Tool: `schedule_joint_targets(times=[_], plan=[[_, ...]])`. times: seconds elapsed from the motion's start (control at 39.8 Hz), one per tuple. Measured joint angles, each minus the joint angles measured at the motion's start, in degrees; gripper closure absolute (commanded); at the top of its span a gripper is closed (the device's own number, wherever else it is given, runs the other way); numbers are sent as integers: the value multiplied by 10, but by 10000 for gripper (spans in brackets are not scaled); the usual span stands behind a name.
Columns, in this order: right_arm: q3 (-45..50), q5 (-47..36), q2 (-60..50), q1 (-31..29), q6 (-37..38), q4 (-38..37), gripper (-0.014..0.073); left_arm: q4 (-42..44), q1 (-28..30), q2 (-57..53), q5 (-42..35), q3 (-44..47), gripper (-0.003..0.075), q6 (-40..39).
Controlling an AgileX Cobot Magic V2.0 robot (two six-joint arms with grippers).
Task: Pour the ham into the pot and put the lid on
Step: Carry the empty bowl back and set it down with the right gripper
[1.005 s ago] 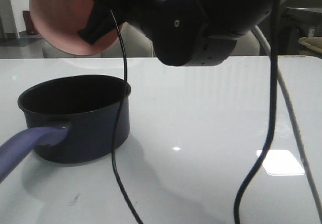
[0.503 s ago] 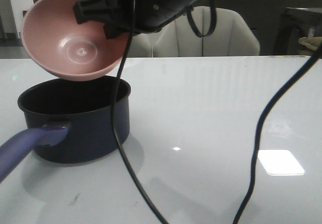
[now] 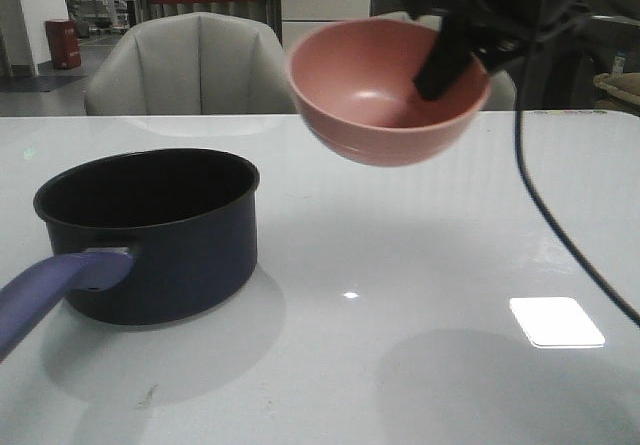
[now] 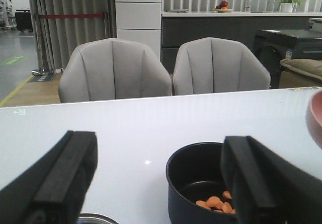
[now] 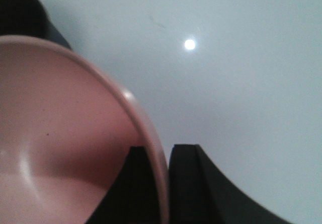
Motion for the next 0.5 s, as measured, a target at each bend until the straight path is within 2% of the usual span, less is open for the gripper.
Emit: schedule_joint_targets(times=[0.08,0.18,0.33,0.5], plan=[[0,38,3,-18,73,-64,454,0,0,0,0,0,164,0],[0,85,18,-38,133,-102,454,0,0,0,0,0,164,0],[0,129,52,-62,161,-113,454,-1,0,0,0,0,164,0],[0,136,84,-78,164,-116,452,-1,0,0,0,0,164,0]])
